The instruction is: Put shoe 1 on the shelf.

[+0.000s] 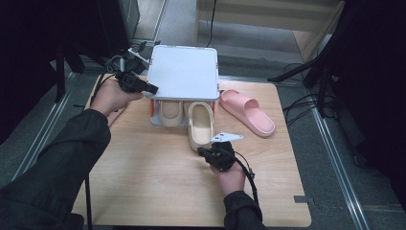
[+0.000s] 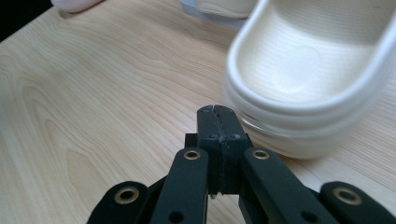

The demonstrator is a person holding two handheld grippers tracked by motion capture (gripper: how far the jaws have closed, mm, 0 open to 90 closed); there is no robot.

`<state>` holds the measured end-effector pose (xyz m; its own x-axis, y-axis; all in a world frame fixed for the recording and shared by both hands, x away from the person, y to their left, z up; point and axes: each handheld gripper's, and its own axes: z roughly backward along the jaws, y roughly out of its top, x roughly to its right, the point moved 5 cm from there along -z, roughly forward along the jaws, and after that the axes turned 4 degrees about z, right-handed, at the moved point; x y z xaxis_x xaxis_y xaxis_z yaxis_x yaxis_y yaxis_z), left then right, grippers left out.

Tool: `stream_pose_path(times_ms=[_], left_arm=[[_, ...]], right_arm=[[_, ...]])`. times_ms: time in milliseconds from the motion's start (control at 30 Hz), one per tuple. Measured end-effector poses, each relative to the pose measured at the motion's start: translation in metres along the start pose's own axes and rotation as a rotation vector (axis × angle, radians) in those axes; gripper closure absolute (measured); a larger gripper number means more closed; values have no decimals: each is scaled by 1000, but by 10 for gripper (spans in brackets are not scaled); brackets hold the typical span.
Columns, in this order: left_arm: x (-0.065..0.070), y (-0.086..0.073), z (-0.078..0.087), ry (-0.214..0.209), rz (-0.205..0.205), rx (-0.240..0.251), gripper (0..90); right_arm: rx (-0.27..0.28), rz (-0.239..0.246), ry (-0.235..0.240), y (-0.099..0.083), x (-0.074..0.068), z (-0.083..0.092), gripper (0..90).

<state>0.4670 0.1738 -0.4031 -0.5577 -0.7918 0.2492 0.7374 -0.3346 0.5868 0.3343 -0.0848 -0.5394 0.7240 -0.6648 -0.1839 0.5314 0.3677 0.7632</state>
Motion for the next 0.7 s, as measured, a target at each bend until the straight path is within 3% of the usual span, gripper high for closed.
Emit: stream_pose_path(times_ms=[233,467,500,700], left_arm=[[0,0,0,5,-7,0,894],[-1,0,0,-4,-12,0,894],[-1,0,0,-2,-12,1,893],[-1,0,0,-5,-13,1,893]], right_arm=[[-3,-15,-5,2,14,0,900],[-6,-13,5,14,28,-11,900],[2,-40,8,21,35,-16,900],[34,-96,11,35,52,-30,900]])
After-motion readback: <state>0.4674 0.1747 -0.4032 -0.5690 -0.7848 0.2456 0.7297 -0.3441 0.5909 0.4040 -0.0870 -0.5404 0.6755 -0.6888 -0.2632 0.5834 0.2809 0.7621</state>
